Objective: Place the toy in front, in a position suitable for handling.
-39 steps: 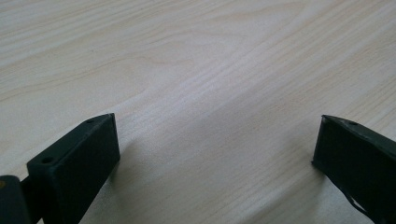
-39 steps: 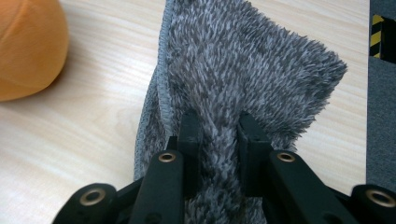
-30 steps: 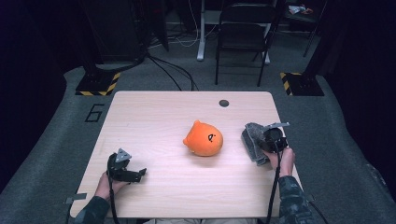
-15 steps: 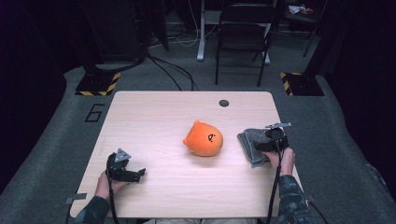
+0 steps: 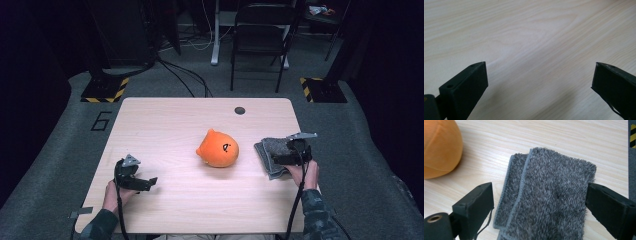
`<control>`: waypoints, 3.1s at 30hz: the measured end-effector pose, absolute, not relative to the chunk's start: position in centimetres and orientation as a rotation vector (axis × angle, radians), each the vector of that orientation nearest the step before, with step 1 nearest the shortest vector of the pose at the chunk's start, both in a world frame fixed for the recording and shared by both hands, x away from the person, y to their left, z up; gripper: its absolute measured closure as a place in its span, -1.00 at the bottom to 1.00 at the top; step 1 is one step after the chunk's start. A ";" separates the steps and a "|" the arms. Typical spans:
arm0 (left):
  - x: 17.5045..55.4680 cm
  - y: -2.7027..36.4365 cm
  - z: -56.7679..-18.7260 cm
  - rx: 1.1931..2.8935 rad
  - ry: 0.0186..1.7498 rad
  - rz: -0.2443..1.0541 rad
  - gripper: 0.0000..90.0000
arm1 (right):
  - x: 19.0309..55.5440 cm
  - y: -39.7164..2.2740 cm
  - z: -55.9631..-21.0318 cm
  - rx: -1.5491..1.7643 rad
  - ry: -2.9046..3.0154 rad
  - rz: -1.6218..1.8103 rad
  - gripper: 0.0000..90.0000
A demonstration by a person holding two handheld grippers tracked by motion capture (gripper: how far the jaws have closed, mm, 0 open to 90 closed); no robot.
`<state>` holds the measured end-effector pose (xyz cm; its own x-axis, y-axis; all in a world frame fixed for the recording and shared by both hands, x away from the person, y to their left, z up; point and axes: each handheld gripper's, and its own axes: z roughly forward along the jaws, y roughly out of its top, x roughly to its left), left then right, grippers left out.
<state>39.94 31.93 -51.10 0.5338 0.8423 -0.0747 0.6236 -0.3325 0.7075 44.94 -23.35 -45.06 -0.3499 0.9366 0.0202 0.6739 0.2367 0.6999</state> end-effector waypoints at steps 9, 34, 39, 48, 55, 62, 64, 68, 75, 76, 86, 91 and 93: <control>40.6 30.9 -49.5 2.037 1.142 0.387 -0.97 | 43.0 -23.7 -44.1 1.451 2.105 0.896 -0.84; 44.6 24.3 -45.5 2.034 0.948 0.375 -0.97 | 39.2 -25.0 -44.4 1.431 2.141 0.856 -0.83; 45.2 23.4 -45.3 2.041 0.933 0.378 -0.98 | 39.3 -24.2 -44.4 1.422 2.158 0.868 -0.83; 46.1 21.3 -44.7 2.058 0.888 0.338 -1.00 | 39.6 -22.9 -44.9 1.387 2.197 0.850 -0.83; 47.0 19.2 -44.6 2.074 0.839 0.297 -0.99 | 39.7 -22.8 -44.6 1.391 2.194 0.855 -0.83; 48.2 17.3 -44.6 2.084 0.801 0.259 -0.89 | 39.9 -23.1 -44.8 1.393 2.195 0.851 -0.83; 48.5 16.8 -44.6 2.088 0.798 0.250 -0.87 | 39.8 -23.0 -44.8 1.401 2.190 0.854 -0.83; 49.4 15.7 -44.5 2.088 0.771 0.247 -0.81 | 39.8 -23.0 -44.6 1.394 2.189 0.863 -0.83; 50.5 14.3 -45.2 2.164 0.761 0.218 -0.62 | 39.9 -23.1 -44.7 1.384 2.191 0.859 -0.83; 50.5 14.3 -45.3 2.160 0.768 0.207 -0.60 | 39.8 -23.1 -44.6 1.398 2.190 0.858 -0.82; 49.9 13.5 -46.6 2.178 0.739 0.215 0.02 | 39.9 -23.1 -44.6 1.377 2.191 0.854 -0.82; 49.6 13.3 -46.9 2.186 0.715 0.246 0.30 | 39.8 -23.0 -44.5 1.392 2.190 0.851 -0.82; 49.5 13.3 -47.0 2.184 0.707 0.251 0.40 | 39.9 -23.0 -44.5 1.389 2.191 0.854 -0.82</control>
<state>49.47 13.31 -46.99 0.8235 0.5646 -0.0548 0.4041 -0.5160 0.7553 39.90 -23.04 -44.50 -0.4210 0.9069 -0.0156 0.6573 0.3168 0.6838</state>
